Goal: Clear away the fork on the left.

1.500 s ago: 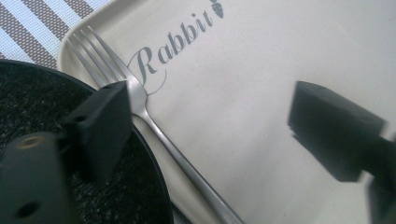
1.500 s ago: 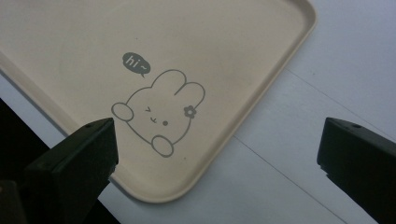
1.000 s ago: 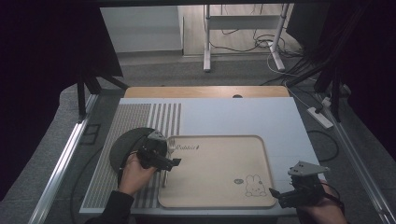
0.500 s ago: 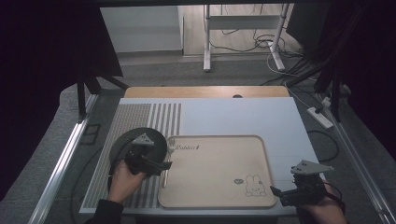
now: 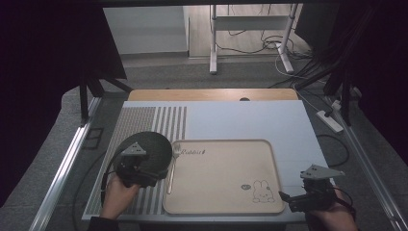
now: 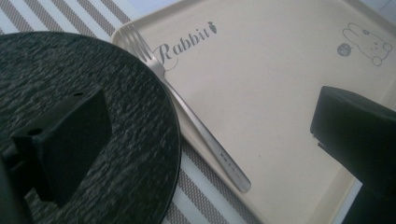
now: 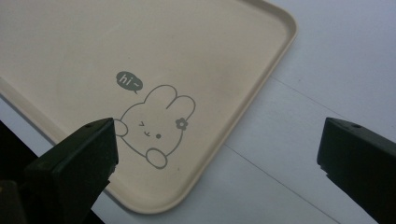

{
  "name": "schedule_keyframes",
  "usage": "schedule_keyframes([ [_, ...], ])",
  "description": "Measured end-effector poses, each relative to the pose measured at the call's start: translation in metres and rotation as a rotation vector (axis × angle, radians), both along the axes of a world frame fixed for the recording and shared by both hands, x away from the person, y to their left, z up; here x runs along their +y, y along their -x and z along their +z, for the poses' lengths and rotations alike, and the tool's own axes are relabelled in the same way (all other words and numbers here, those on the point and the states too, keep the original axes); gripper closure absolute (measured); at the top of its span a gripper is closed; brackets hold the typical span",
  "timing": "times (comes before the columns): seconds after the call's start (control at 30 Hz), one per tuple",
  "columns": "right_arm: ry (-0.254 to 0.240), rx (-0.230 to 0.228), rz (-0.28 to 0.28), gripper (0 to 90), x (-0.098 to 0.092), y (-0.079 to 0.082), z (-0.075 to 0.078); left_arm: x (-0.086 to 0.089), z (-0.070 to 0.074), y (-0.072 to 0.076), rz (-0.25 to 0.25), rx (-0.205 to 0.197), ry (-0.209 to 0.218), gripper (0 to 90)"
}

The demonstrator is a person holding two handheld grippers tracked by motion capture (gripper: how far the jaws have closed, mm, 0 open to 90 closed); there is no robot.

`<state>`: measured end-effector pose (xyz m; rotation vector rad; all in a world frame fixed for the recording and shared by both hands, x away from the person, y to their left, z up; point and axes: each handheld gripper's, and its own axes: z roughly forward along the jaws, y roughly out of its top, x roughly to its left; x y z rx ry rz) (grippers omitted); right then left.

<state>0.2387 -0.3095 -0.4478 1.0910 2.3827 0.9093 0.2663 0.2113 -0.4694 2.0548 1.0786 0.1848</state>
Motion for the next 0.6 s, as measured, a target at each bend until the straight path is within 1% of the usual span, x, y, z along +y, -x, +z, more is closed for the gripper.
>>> schedule_keyframes([
  [0.1, 0.0, -0.001, 0.002, 0.0, 0.0, 0.0, 0.0, 0.005, 0.0, 0.006, 0.009, 0.002, 0.005, 0.0],
  [0.6, 0.004, 0.002, 0.001, 0.0, 0.0, 0.0, 0.0, 0.032, -0.006, 0.043, 0.089, 0.024, 0.028, 0.0],
])
